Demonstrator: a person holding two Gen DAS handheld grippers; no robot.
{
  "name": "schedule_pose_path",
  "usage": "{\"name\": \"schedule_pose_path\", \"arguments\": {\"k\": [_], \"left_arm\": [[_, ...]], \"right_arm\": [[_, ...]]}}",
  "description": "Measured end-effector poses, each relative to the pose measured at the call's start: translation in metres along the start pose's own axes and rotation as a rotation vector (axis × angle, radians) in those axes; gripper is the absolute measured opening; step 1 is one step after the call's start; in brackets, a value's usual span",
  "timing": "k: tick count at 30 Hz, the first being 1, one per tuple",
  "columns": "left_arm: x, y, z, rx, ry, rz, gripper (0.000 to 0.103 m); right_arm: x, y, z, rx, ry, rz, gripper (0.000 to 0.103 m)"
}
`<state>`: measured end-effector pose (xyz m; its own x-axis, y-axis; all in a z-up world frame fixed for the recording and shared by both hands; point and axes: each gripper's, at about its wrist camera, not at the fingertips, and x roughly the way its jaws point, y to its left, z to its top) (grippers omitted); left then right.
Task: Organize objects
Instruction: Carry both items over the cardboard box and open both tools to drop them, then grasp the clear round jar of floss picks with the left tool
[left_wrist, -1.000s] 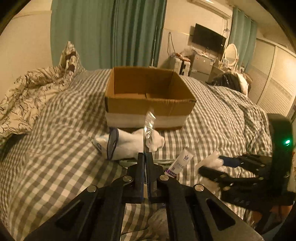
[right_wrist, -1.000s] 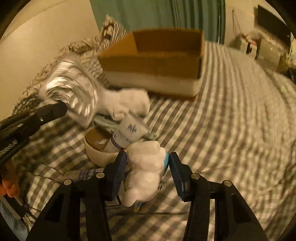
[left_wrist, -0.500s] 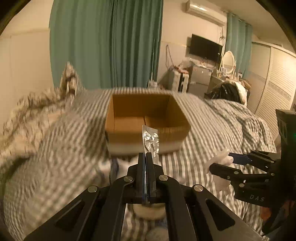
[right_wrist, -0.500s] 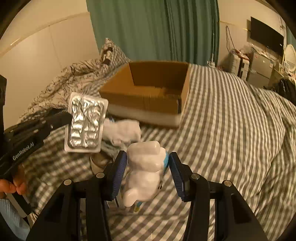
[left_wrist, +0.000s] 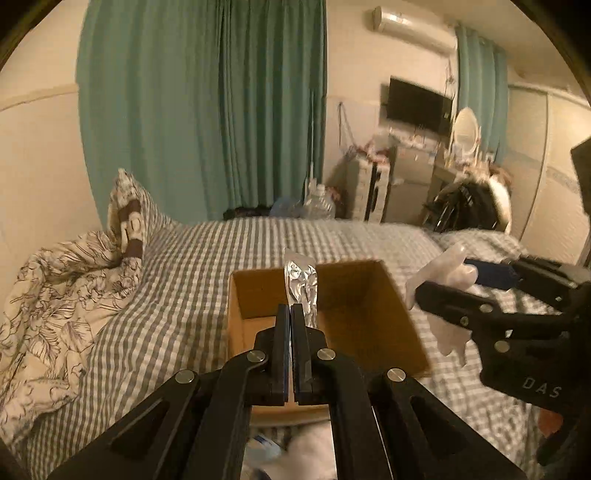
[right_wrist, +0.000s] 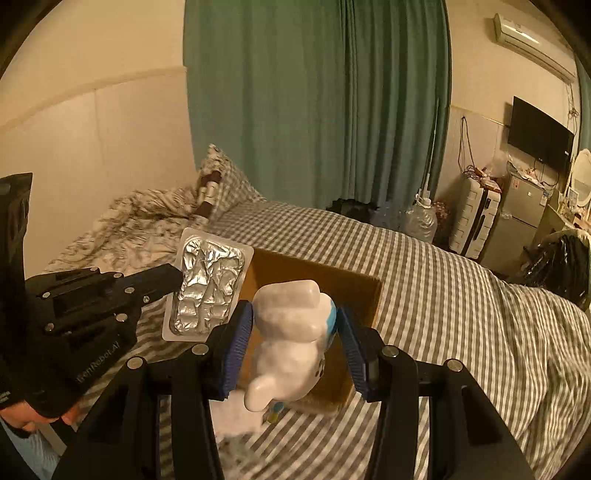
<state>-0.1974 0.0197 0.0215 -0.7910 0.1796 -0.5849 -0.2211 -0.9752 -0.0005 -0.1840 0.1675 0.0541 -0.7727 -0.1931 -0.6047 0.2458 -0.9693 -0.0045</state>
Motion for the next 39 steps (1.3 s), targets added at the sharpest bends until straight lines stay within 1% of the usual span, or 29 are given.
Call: {"name": "schedule_pose_path", "arguments": {"k": [3,6,9,12,14,15,16,17,19,20,21,23,26,28,30,32,35,38,39], "left_arm": [[0.035,0.008,-0.007,-0.003,0.047,0.01,0.001],[0.06,0.013,-0.017,-0.017,0.083,-0.011,0.001],[0.078,0.018,-0.022,-0.036,0.105,-0.014,0.001],[0.081,0.023,-0.022,-0.074,0.108,-0.023,0.002],[0.075,0.024,-0.019,-0.091,0.102,-0.041,0.003],[0.07,0.023,-0.018,-0.089,0.101,-0.042,0.008],[0.066,0.022,-0.017,-0.083,0.102,-0.041,0.017],[0.057,0.02,-0.016,-0.073,0.101,-0.034,0.025],[0.041,0.017,-0.015,-0.067,0.086,-0.019,0.078],[0.027,0.016,-0.016,-0.076,0.065,-0.006,0.084],[0.016,0.015,-0.016,-0.082,0.053,-0.006,0.086],[-0.006,0.015,-0.018,-0.08,0.064,-0.022,0.086],[-0.043,0.014,-0.025,-0.067,0.061,0.012,0.088],[-0.066,0.013,-0.032,-0.055,0.054,0.032,0.098],[-0.091,0.011,-0.042,-0.036,0.053,0.047,0.1],[-0.109,0.008,-0.057,-0.007,0.074,0.037,0.1],[-0.123,0.004,-0.079,0.002,0.096,0.045,0.1],[-0.126,-0.007,-0.102,0.003,0.121,0.036,0.1],[-0.126,-0.011,-0.11,0.001,0.13,0.036,0.1]], "right_arm": [[0.042,-0.007,0.001,0.028,0.05,-0.007,0.047],[0.079,-0.012,-0.005,0.046,0.1,-0.008,0.047],[0.1,-0.014,-0.015,0.049,0.118,-0.018,0.048],[0.107,-0.019,-0.018,0.058,0.119,-0.037,0.048],[0.099,-0.019,-0.018,0.071,0.094,-0.052,0.061],[0.091,-0.022,-0.018,0.083,0.076,-0.062,0.071],[0.083,-0.02,-0.017,0.09,0.061,-0.066,0.075],[0.072,-0.021,-0.016,0.095,0.046,-0.067,0.076],[0.047,-0.021,-0.012,0.095,0.028,-0.074,0.079],[0.03,-0.021,-0.01,0.09,0.014,-0.088,0.081],[0.016,-0.019,-0.01,0.083,0.004,-0.098,0.082],[-0.013,-0.016,-0.008,0.066,-0.017,-0.128,0.084],[-0.062,-0.006,-0.011,0.046,-0.056,-0.161,0.09],[-0.096,-0.001,-0.018,0.047,-0.091,-0.177,0.095],[-0.126,0.006,-0.03,0.047,-0.116,-0.183,0.097],[-0.145,0.012,-0.046,0.048,-0.119,-0.194,0.097],[-0.162,0.016,-0.072,0.055,-0.109,-0.201,0.098],[-0.161,0.022,-0.102,0.062,-0.081,-0.204,0.098],[-0.159,0.024,-0.114,0.064,-0.074,-0.217,0.098]]}}
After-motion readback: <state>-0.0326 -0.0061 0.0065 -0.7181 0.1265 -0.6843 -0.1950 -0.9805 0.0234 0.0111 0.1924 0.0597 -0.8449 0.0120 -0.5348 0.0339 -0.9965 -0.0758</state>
